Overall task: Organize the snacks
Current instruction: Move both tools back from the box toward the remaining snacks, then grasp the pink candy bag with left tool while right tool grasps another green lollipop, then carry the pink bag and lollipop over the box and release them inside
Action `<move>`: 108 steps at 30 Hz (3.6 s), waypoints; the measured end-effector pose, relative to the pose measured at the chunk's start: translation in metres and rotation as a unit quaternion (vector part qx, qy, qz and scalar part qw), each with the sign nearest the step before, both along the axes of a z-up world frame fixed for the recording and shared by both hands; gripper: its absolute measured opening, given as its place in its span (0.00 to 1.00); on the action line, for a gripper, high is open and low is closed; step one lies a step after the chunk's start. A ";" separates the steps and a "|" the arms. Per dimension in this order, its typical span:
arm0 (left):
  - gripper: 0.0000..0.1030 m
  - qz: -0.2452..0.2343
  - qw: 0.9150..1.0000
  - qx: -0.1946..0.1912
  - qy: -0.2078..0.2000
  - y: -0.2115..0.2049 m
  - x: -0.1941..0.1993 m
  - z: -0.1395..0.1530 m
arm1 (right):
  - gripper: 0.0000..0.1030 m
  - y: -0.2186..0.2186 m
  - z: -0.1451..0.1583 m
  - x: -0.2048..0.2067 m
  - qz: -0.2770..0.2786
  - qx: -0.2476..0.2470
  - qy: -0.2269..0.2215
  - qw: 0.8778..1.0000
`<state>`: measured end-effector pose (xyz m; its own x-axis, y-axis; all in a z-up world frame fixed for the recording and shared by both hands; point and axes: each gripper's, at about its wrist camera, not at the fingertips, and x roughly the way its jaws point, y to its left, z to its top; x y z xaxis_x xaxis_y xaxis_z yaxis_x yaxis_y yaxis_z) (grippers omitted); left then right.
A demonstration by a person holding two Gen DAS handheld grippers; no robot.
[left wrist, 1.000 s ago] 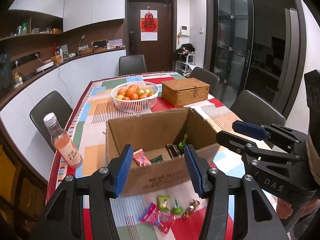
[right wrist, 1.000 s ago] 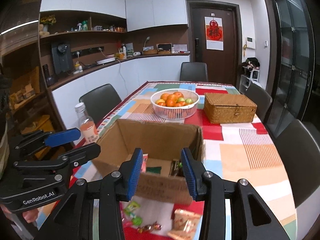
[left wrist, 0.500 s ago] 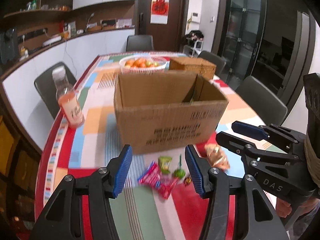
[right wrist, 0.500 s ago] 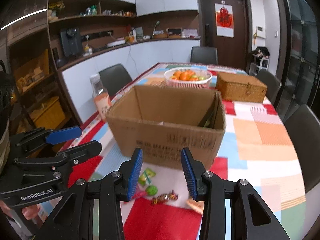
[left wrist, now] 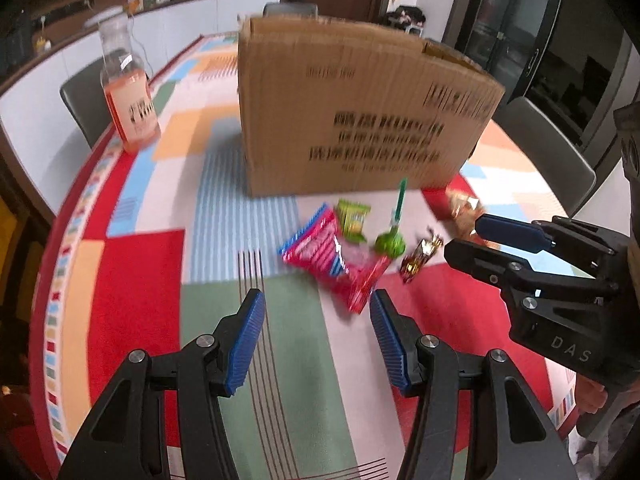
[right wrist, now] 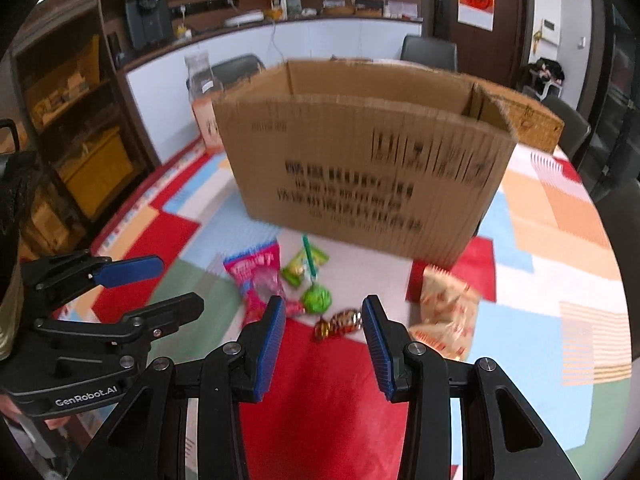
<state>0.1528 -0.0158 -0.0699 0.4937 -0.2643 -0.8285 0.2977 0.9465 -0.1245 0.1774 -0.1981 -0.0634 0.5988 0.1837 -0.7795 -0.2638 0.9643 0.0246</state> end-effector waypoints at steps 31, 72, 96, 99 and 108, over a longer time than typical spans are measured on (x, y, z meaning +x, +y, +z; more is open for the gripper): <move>0.48 0.014 0.993 -0.100 0.067 -0.002 0.070 -0.046 | 0.37 -0.014 -0.043 0.050 -0.021 0.014 0.061 0.998; 0.25 0.005 0.997 -0.076 -0.002 -0.008 0.022 0.004 | 0.27 0.011 -0.021 0.026 -0.026 0.045 0.029 0.998; 0.25 -0.006 0.987 -0.088 -0.137 -0.018 0.004 0.105 | 0.27 -0.017 0.078 -0.007 -0.039 0.074 -0.091 0.992; 0.25 -0.007 0.984 -0.091 -0.151 -0.019 0.007 0.117 | 0.27 -0.019 0.090 -0.004 -0.042 0.076 -0.107 0.990; 0.25 -0.014 0.978 -0.090 -0.189 -0.030 0.025 0.150 | 0.27 -0.028 0.123 0.014 -0.053 0.076 -0.146 0.985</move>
